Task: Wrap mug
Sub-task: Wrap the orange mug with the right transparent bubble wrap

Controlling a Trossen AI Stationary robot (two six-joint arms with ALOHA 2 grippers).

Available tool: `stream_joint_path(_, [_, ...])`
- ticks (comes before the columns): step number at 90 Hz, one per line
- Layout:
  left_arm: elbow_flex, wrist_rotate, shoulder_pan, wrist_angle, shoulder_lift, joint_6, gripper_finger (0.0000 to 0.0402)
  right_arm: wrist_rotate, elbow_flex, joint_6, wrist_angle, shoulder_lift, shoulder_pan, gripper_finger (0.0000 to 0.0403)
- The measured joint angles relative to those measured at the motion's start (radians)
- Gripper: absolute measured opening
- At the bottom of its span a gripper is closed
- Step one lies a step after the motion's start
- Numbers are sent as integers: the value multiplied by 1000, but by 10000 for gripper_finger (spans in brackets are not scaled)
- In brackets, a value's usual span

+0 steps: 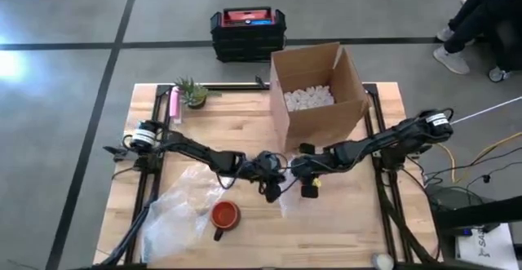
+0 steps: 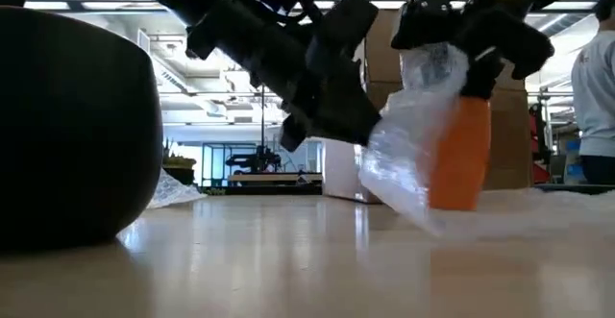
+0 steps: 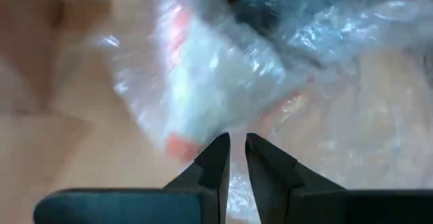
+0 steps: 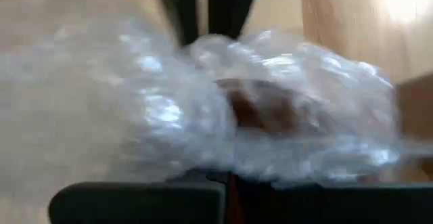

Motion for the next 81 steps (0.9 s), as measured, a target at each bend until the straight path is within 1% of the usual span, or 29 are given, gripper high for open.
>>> stream_joint_path(10, [0, 3, -32, -14, -29, -3, 36, -12, 0, 1, 11, 0, 2, 0])
stream_joint_path(23, [1, -11, -38, -16, -108, -3, 36, -14, 0, 8, 11, 0, 2, 0])
stream_joint_path(29, [3, -32, -37, -9, -129, 24, 36, -9, 0, 8, 12, -1, 2, 0])
stream_joint_path(37, [3, -29, -37, 20, -136, 75, 36, -8, 0, 9, 19, -1, 2, 0])
stream_joint_path(48, [3, -30, -28, 22, -134, 107, 36, -8, 0, 28, 22, -1, 2, 0])
stream_joint_path(60, [3, -38, -4, 79, -96, 159, 36, -8, 0, 29, 32, -1, 2, 0])
stream_joint_path(69, [3, 19, 15, 169, -53, 175, 36, -8, 0, 29, 47, -1, 2, 0])
stream_joint_path(72, [3, 32, 22, 172, -42, 177, 36, -8, 0, 30, 47, -1, 2, 0])
stream_joint_path(81, [4, 22, 39, 145, -14, 172, 36, -8, 17, 68, 10, -8, 2, 0])
